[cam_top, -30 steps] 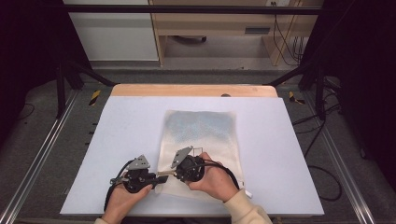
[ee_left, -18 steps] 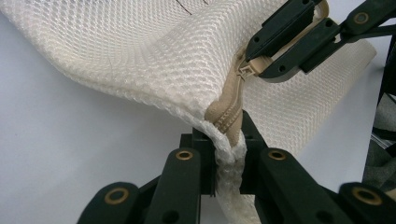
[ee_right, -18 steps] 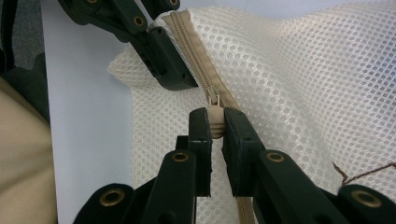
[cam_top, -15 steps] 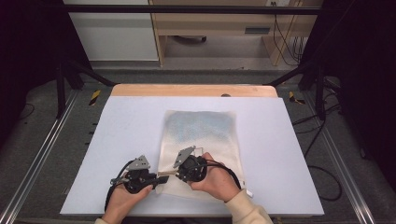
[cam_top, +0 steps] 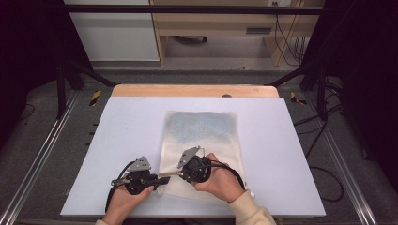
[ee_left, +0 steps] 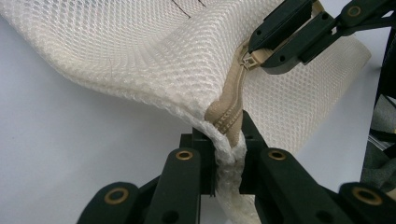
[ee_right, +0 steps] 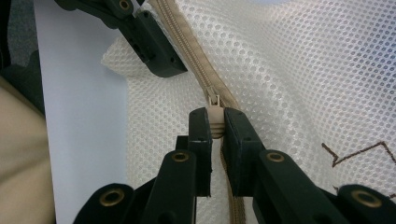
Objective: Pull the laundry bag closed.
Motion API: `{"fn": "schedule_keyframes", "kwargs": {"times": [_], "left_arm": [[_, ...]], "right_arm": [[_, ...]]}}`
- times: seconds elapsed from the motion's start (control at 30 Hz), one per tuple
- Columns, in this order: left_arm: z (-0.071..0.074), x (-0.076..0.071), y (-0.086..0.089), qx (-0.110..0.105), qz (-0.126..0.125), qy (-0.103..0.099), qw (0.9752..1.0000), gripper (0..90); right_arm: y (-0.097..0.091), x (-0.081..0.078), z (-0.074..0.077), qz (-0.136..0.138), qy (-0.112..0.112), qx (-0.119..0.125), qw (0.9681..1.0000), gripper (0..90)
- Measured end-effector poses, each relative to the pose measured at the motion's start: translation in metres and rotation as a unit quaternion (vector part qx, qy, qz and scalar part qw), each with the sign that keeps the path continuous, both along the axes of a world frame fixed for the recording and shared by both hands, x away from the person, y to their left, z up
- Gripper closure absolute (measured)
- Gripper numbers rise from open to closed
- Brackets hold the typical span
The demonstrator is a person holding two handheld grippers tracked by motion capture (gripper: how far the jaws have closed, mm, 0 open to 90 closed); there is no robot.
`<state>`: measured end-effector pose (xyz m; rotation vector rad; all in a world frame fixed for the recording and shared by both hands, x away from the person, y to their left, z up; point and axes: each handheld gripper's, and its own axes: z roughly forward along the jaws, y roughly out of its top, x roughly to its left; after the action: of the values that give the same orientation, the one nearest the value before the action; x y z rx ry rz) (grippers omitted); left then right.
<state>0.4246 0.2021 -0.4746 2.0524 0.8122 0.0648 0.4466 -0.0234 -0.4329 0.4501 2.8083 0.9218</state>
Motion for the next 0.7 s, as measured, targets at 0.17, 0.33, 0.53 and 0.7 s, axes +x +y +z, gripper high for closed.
{"fn": "schedule_keyframes", "kwargs": {"times": [0.17, 0.33, 0.53, 0.7], "left_arm": [[0.0005, -0.0003, -0.0004, -0.001, -0.001, -0.002, 1.0000, 81.8], [0.0010, -0.0009, -0.0009, 0.000, -0.003, -0.003, 1.0000, 81.8], [0.0012, -0.0005, -0.0005, 0.000, -0.002, -0.004, 1.0000, 81.8], [0.0014, -0.0010, -0.0005, 0.001, -0.001, -0.004, 1.0000, 81.8]], "right_arm": [[-0.0013, -0.0006, 0.0008, 0.000, 0.001, 0.000, 1.0000, 82.1], [-0.0024, -0.0010, 0.0015, 0.003, -0.001, 0.003, 1.0000, 82.1], [-0.0050, 0.0009, 0.0000, -0.002, 0.000, -0.001, 1.0000, 82.1], [-0.0052, -0.0001, 0.0014, -0.001, -0.001, -0.002, 1.0000, 82.1]]}}
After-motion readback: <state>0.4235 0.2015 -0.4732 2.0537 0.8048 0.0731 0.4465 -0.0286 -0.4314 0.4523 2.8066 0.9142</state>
